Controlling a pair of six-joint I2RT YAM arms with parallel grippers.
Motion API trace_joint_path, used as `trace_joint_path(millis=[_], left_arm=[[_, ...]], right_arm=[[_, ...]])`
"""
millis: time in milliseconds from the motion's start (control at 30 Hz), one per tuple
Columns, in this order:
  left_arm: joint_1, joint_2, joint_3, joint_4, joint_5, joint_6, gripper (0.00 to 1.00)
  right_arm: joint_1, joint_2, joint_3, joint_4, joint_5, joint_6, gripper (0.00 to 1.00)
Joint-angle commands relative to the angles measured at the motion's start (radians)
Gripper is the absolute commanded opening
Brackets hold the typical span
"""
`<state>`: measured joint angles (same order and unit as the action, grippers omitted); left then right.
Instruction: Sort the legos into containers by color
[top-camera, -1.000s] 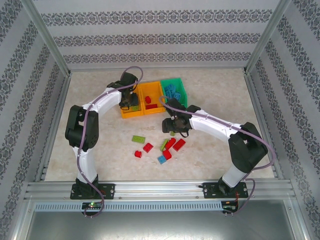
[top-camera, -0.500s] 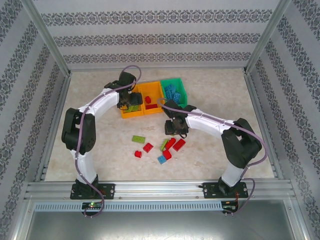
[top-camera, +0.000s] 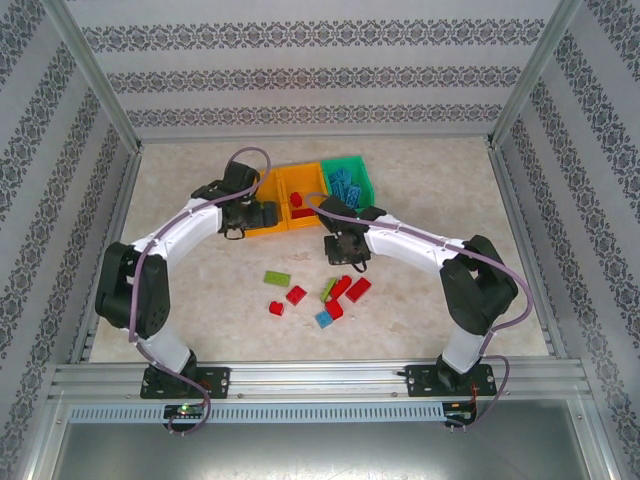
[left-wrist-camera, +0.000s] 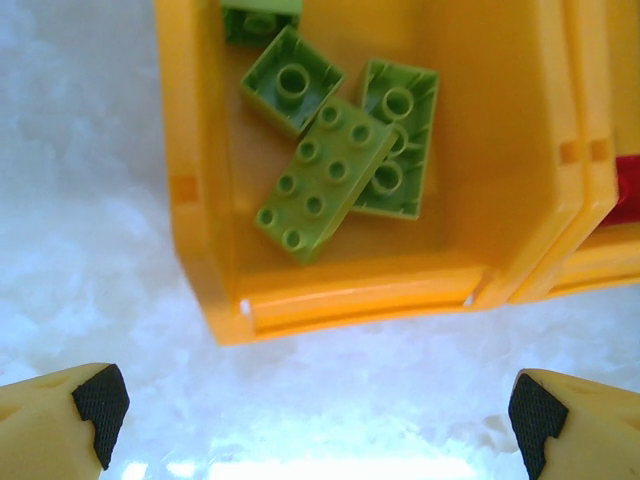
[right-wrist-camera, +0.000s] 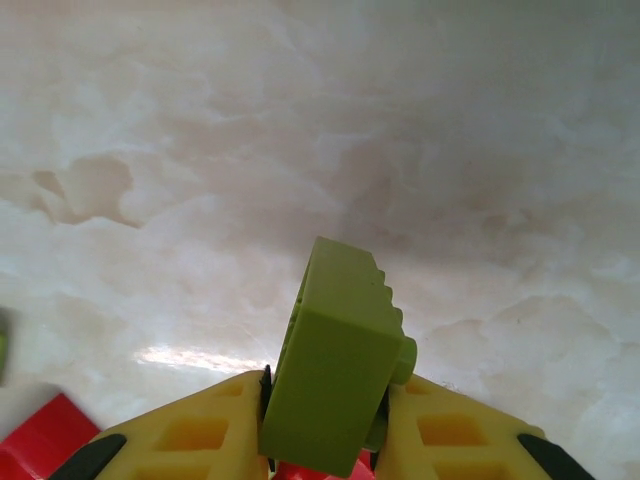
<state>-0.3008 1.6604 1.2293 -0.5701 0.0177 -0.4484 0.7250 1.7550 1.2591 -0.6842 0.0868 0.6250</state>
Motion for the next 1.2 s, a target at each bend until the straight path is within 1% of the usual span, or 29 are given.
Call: trace_joint_path(millis=[0, 133, 267, 367, 500, 567, 767, 1167], left_arm=[[0.004, -0.066, -0.042, 0.029, -0.049, 0.013, 0.99], [0.005, -0.095, -0.097, 0.023, -0.081, 0.013, 0.99], [0.005, -0.124, -0.152, 0.033, -0.06, 0.014, 0.99], [0.006, -0.15, -0.199, 0.043, -0.036, 0.028, 0.99], [0.005, -0.179, -0.264, 0.039, -0.051, 0.04, 0.99], [0.008, -0.19, -0.291, 0.039, -0.043, 0.042, 0.99], [0.007, -0.206, -0.343, 0.056, 0.001, 0.038, 0.99], [0.005, -0.217, -0.385, 0.085, 0.061, 0.009, 1.0]], right_arm=[[0.014, -0.019, 0.046, 0.028, -0.004, -0.008, 0.24], [0.013, -0.019, 0.09, 0.12, -0.073, -0.02, 0.23], [-0.003, 0.022, 0.161, 0.2, -0.159, -0.009, 0.23], [-0.024, 0.059, 0.207, 0.288, -0.237, 0.027, 0.23], [-0.051, 0.132, 0.275, 0.419, -0.358, 0.098, 0.23], [-0.058, 0.178, 0.321, 0.452, -0.391, 0.12, 0.23], [-0.069, 0.312, 0.466, 0.484, -0.431, 0.16, 0.23], [-0.098, 0.493, 0.642, 0.492, -0.449, 0.223, 0.29]])
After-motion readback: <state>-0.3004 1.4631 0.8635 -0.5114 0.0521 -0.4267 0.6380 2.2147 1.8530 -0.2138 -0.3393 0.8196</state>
